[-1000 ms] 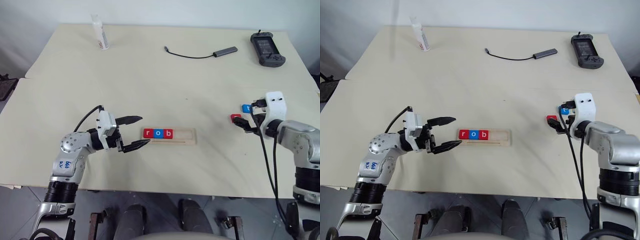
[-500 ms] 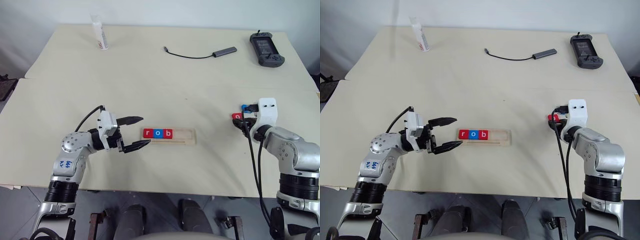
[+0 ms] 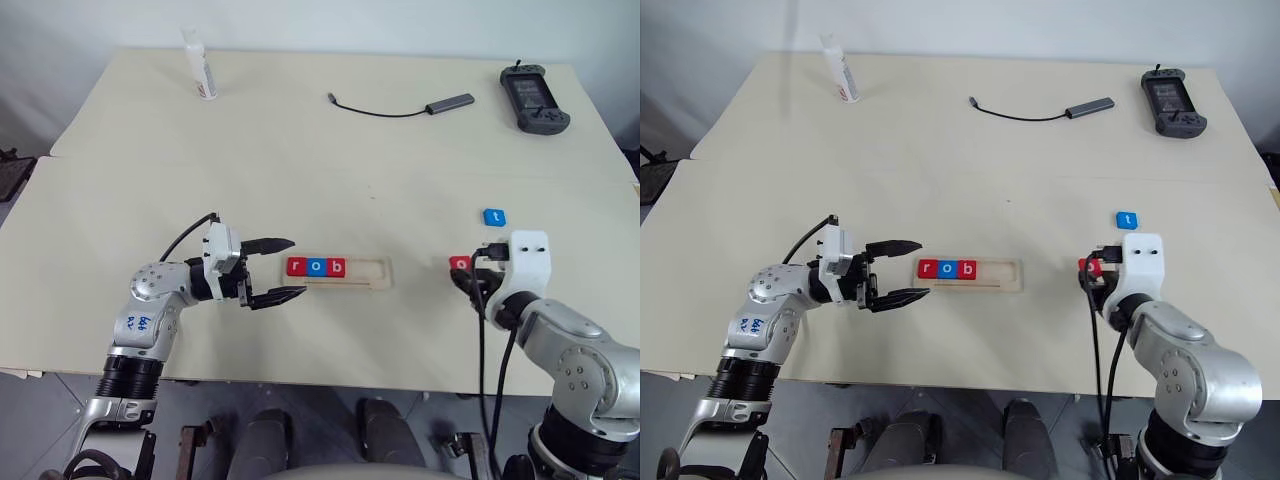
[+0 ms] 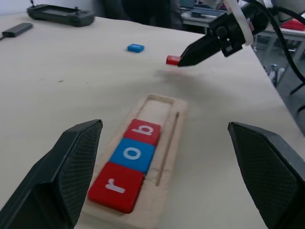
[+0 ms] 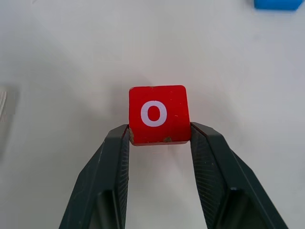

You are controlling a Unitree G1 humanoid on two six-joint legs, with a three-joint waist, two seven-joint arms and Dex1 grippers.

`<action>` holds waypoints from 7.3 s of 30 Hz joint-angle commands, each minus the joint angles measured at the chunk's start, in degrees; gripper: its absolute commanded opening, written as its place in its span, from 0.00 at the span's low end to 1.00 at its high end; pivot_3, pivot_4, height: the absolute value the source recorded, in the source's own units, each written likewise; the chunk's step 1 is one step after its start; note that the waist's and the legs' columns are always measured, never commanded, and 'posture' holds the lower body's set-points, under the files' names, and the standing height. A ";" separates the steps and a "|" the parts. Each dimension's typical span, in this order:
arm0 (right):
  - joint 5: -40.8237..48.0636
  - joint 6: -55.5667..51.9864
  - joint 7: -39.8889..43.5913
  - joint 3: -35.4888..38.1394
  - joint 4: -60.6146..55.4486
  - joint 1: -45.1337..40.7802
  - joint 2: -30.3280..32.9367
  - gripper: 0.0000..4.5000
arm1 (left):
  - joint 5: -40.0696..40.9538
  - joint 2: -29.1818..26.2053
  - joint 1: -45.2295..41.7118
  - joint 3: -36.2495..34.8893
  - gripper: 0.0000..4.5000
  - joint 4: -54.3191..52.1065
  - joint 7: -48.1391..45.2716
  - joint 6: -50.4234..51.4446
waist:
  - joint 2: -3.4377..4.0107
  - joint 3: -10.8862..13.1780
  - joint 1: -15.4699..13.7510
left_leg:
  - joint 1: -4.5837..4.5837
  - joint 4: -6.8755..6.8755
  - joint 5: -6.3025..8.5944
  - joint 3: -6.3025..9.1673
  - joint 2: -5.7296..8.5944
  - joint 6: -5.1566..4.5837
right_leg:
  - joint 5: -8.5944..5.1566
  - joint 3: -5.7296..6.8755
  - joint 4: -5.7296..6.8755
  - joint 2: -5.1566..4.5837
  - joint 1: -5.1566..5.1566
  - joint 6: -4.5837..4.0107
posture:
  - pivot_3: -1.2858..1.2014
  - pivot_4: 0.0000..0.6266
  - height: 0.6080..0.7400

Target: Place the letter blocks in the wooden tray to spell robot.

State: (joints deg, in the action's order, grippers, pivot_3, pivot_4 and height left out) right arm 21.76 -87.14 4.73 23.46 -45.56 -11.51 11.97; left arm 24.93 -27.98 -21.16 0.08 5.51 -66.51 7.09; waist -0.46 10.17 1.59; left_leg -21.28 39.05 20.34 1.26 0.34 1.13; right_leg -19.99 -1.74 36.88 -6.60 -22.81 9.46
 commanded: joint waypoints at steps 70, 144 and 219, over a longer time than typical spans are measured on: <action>-11.80 47.40 55.57 -43.27 42.68 -29.52 22.61 0.63 | 2.32 -2.38 5.06 -2.60 1.00 -7.87 2.83 1.25 | -0.06 0.07 0.13 | -0.12 0.11 0.09 0.24 -0.04 -0.05 | 0.18 1.28 -0.44 -0.30 0.14 -0.09 | 0.52 0.24 1.00; 0.52 59.19 25.72 4.87 34.81 6.29 21.66 0.99 | 1.15 -0.94 -0.93 -3.22 1.00 1.90 1.14 -2.69 | 0.03 0.02 0.06 | 0.57 0.07 0.07 -0.26 -0.03 -0.10 | 0.27 1.35 -0.34 -0.49 0.45 -0.15 | 0.52 0.24 1.00; -13.20 86.20 75.10 -29.72 72.19 -18.95 40.88 0.85 | 1.94 -2.38 4.28 -3.07 1.00 -8.21 1.17 0.73 | 0.06 0.04 0.05 | 0.09 0.13 0.07 -0.18 0.01 -0.28 | 0.41 2.16 -0.85 -0.77 0.39 -0.09 | 0.52 0.24 1.00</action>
State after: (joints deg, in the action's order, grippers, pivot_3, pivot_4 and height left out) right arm 9.32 -2.57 78.36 -5.69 25.13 -29.61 53.34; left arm 25.60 -29.91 -17.28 -1.74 0.07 -65.85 7.97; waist -0.40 10.21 1.64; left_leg -21.20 39.18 20.41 1.11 0.36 0.86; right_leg -19.58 0.44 36.02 -7.41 -22.42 9.37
